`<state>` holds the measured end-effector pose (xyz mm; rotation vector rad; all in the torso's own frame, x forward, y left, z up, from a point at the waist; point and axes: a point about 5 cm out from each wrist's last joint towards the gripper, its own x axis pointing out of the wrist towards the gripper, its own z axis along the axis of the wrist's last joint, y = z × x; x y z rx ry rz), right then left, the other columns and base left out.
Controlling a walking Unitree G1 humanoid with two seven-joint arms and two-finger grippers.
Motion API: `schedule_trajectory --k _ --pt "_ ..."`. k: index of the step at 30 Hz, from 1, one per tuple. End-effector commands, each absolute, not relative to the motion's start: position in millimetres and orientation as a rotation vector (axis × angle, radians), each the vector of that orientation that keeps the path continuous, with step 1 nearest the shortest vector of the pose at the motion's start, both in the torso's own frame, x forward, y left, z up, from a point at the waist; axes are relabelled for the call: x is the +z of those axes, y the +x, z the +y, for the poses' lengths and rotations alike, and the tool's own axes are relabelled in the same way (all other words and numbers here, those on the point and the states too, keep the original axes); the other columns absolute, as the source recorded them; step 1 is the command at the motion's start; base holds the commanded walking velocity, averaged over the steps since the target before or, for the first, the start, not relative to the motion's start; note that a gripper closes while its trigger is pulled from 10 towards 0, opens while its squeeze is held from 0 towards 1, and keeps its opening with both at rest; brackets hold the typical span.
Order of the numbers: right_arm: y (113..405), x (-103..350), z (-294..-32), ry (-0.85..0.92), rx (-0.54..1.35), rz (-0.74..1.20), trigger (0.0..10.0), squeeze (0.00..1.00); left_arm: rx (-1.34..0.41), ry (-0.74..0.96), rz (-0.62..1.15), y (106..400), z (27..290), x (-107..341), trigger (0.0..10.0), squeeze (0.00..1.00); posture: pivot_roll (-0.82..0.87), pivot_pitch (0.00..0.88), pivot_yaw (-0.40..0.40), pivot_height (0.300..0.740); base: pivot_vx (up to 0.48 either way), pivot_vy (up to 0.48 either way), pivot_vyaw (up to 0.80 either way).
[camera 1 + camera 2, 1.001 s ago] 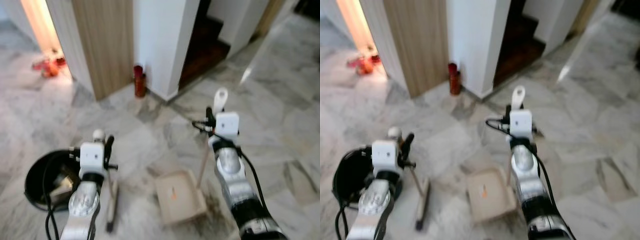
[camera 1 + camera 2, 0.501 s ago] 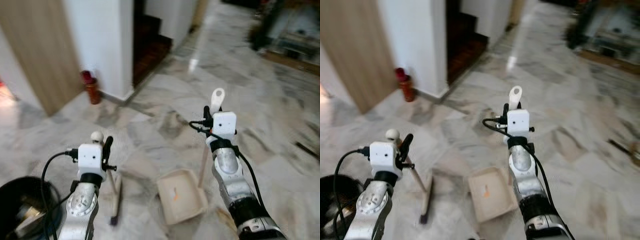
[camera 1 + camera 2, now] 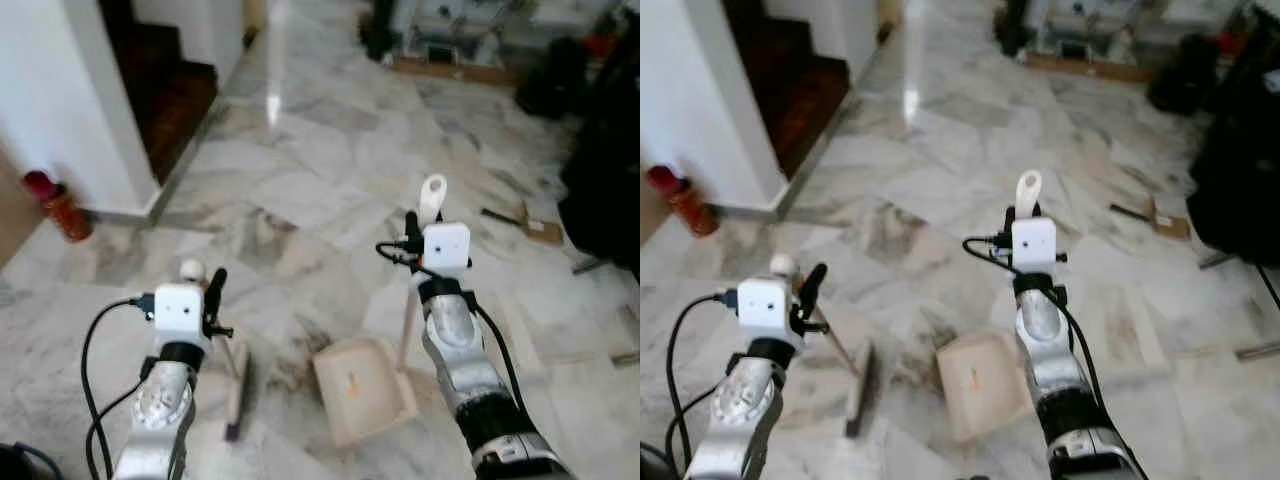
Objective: Sweep floor
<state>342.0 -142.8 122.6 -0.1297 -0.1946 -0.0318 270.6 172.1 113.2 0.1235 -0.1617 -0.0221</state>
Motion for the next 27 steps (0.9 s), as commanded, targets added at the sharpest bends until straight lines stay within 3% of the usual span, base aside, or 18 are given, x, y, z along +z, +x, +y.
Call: schedule_trajectory --k 1,6,27 --pt "345.3 136.1 -137.3 -0.144 -0.011 -0.260 10.0 0.00 -0.031 0.116 -0.184 270.7 170.6 117.4 10.0 0.00 0.06 0.078 -0.033 0.740 0.000 0.000 0.00" --pt "344.8 135.7 -136.6 -0.142 -0.010 -0.261 10.0 0.00 -0.030 0.119 -0.182 272.5 170.7 117.5 10.0 0.00 0.06 0.066 -0.028 0.740 0.050 0.000 0.00" --pt "343.1 133.8 -133.7 -0.141 0.018 -0.260 10.0 0.00 -0.035 0.118 -0.177 272.6 167.9 115.7 10.0 0.00 0.05 0.049 -0.030 0.740 0.300 0.000 0.00"
